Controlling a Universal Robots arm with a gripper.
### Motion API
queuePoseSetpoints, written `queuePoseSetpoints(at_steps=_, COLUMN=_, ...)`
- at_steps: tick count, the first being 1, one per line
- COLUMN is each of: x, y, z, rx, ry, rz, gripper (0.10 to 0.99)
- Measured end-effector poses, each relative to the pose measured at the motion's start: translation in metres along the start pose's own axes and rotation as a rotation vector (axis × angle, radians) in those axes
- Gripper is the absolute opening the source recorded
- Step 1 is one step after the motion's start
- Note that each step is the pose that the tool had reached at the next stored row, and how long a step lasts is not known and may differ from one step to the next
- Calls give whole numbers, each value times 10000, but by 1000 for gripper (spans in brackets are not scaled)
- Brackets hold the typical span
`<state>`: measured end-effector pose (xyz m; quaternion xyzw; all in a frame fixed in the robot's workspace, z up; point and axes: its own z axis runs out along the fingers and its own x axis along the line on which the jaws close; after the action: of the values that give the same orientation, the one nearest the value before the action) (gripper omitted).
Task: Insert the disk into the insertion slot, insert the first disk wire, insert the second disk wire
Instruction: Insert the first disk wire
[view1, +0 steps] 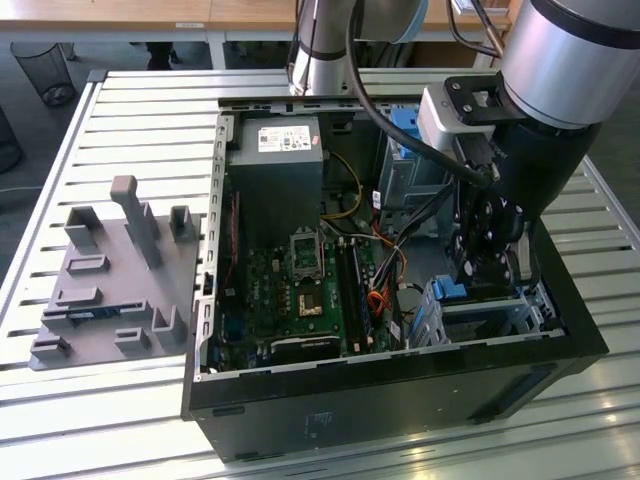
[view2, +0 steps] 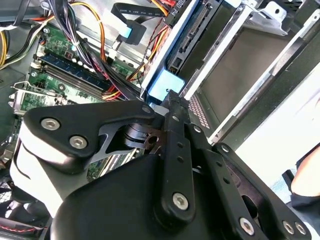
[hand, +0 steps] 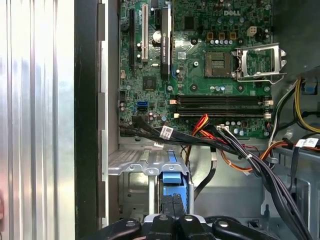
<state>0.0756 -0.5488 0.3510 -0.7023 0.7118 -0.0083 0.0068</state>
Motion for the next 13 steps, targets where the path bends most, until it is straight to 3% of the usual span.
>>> queuePoseSetpoints(at_steps=6, x=-1, y=-46, z=-1, rx=-8, ry=-56, rz=13, gripper=106)
queuePoseSetpoints(at_steps=13, x=8, y=-104, z=2, rx=-23, ry=-65, rz=12, gripper=106)
